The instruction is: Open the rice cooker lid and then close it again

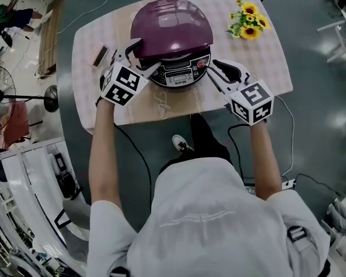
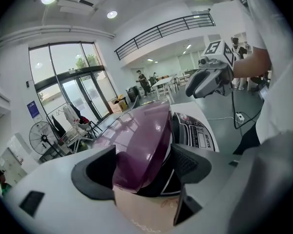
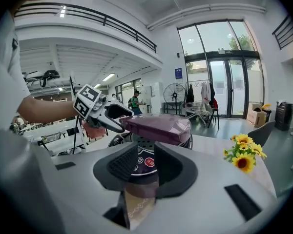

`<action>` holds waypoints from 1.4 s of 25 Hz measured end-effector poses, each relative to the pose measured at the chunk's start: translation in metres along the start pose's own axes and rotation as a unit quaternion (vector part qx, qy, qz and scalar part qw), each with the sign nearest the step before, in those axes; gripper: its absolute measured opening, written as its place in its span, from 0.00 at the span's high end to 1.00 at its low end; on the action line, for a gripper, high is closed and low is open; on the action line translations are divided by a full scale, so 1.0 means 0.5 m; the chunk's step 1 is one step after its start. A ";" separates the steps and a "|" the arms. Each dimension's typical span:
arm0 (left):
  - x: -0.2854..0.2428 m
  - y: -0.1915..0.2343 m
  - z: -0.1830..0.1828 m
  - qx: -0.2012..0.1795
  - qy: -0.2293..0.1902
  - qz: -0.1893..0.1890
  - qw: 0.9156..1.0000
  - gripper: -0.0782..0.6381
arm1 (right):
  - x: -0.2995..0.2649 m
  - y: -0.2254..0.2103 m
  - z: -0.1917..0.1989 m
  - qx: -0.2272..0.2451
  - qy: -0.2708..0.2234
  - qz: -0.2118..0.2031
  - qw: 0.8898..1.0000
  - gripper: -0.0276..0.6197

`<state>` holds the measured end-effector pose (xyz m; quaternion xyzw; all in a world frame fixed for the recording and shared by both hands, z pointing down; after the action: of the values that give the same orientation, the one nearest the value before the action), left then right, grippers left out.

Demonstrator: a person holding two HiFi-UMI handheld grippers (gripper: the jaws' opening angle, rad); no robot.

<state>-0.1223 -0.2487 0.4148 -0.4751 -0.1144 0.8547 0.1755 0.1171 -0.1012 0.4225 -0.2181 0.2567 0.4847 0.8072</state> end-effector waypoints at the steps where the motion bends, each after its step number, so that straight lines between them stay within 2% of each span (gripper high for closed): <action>1: -0.001 -0.002 0.002 0.001 0.000 0.004 1.000 0.40 | -0.002 0.000 0.000 0.000 0.001 -0.001 1.000 0.77; 5: -0.005 -0.004 0.009 0.004 0.001 0.025 1.000 0.40 | -0.009 -0.002 -0.001 0.002 0.005 -0.004 1.000 0.77; 14: -0.018 -0.012 0.022 0.014 0.005 0.043 0.999 0.40 | -0.037 -0.002 0.002 -0.002 0.013 -0.011 1.000 0.77; 25: -0.033 -0.021 0.036 0.058 -0.008 0.064 0.996 0.40 | -0.060 -0.006 -0.001 -0.010 0.017 -0.011 1.000 0.77; 35: -0.036 -0.013 0.048 0.121 -0.042 0.093 0.987 0.41 | -0.095 -0.026 -0.026 0.004 0.024 0.006 1.000 0.77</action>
<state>-0.1327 -0.2506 0.4436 -0.4224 0.0274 0.8941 0.1460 0.1073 -0.1463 0.4434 -0.2245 0.2791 0.4833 0.7988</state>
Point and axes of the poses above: the fingertips, and each gripper's own axes: x backward along the fingers, y to its left, z out of its underside, the point moved 10 cm from there along x, backward along the fingers, and after that the axes turned 15 degrees about y, right-handed, at the moved point
